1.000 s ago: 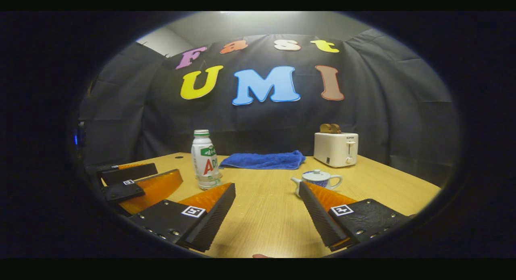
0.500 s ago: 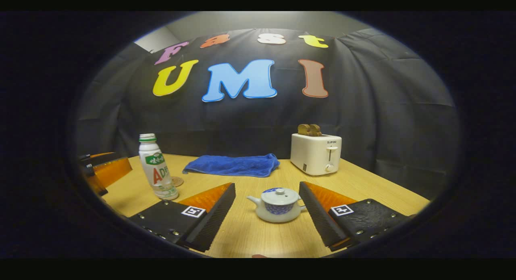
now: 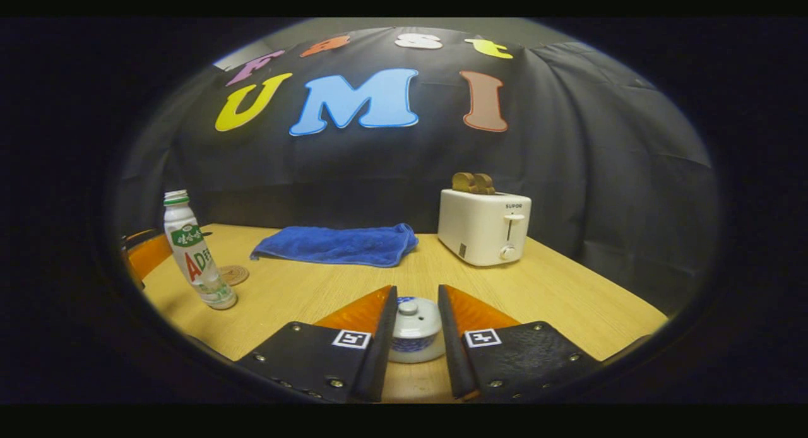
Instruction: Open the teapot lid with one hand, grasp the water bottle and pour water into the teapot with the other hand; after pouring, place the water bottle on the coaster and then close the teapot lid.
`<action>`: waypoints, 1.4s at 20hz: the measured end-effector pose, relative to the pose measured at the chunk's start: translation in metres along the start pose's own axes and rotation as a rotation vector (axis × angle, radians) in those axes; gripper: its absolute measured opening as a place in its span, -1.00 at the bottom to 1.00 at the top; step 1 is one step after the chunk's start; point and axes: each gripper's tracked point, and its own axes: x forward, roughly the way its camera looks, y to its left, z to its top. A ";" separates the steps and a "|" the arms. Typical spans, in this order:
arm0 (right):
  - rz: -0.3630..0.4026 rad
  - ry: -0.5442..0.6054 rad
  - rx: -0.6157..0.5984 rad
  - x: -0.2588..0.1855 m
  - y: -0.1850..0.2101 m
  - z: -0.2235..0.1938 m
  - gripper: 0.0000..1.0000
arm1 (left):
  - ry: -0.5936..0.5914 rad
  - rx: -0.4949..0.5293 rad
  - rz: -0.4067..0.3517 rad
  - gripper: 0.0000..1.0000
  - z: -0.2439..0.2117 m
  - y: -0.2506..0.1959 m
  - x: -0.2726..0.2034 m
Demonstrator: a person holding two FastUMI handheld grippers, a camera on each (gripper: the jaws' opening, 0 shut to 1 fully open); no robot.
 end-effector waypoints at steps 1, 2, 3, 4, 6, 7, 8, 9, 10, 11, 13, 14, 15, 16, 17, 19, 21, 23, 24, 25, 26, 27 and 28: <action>0.001 -0.005 -0.019 -0.001 0.001 0.000 -0.20 | -0.007 0.011 0.005 1.00 0.002 0.000 -0.001; 0.008 -0.008 -0.047 0.001 0.003 0.001 -0.50 | -0.011 0.018 0.001 1.00 0.003 -0.001 -0.003; 0.011 0.006 -0.071 -0.007 0.007 0.001 -0.20 | -0.011 0.027 0.000 1.00 0.002 -0.003 -0.003; 0.011 -0.002 -0.081 -0.015 0.008 0.007 -0.83 | -0.009 0.035 -0.003 1.00 0.001 -0.004 -0.002; 0.023 0.016 -0.089 0.001 0.008 -0.001 -0.83 | -0.013 0.045 -0.002 0.95 0.002 -0.004 -0.003; 0.038 0.008 -0.075 0.001 0.010 -0.001 -0.83 | -0.014 0.043 -0.003 0.91 0.002 -0.003 -0.005; 0.057 0.008 -0.048 0.000 0.012 0.000 -0.83 | -0.017 0.037 -0.003 0.86 0.003 -0.002 -0.005; 0.074 0.003 -0.016 -0.001 0.013 0.001 -0.51 | -0.018 0.026 -0.004 0.82 0.003 -0.001 -0.006; 0.080 -0.006 -0.002 -0.002 0.013 0.003 -0.83 | -0.018 0.014 -0.001 0.82 0.003 0.000 -0.006; 0.085 -0.016 0.000 -0.003 0.013 0.006 -0.83 | -0.020 0.003 0.005 0.92 0.002 0.003 -0.007; 0.090 -0.038 -0.008 -0.006 0.014 0.011 -0.83 | -0.018 -0.005 0.006 0.82 0.000 0.003 -0.006; 0.092 -0.046 -0.010 -0.007 0.014 0.014 -0.50 | -0.013 -0.006 0.006 0.91 -0.003 0.004 -0.006; 0.095 -0.056 -0.006 -0.009 0.014 0.016 -0.83 | -0.007 -0.009 0.005 1.00 -0.004 0.004 -0.006; 0.102 -0.067 0.001 -0.012 0.015 0.019 -0.83 | -0.001 -0.013 0.004 0.91 -0.006 0.003 -0.004; 0.109 -0.081 0.006 -0.015 0.016 0.022 -0.83 | 0.002 -0.015 0.000 1.00 -0.008 0.001 -0.003; 0.119 -0.105 -0.002 -0.020 0.018 0.027 -0.50 | 0.001 -0.009 -0.001 1.00 -0.007 -0.001 0.003; 0.130 -0.117 -0.017 -0.025 0.022 0.028 -0.50 | 0.004 -0.016 0.015 0.90 -0.006 0.001 0.012; 0.143 -0.120 -0.018 -0.027 0.024 0.028 -1.00 | 0.024 -0.024 0.026 1.00 -0.012 0.001 0.023; 0.148 -0.120 -0.012 -0.029 0.025 0.029 -1.00 | 0.037 -0.023 0.034 1.00 -0.015 0.003 0.030; 0.150 -0.121 -0.009 -0.029 0.024 0.029 -1.00 | 0.045 -0.023 0.037 1.00 -0.017 0.003 0.035; 0.149 -0.122 -0.008 -0.030 0.023 0.029 -1.00 | 0.044 -0.017 0.044 1.00 -0.017 0.004 0.039; 0.147 -0.123 -0.008 -0.030 0.022 0.029 -1.00 | 0.041 -0.011 0.049 1.00 -0.017 0.005 0.045; 0.148 -0.121 -0.006 -0.030 0.021 0.028 -1.00 | 0.055 -0.004 0.047 1.00 -0.022 0.002 0.050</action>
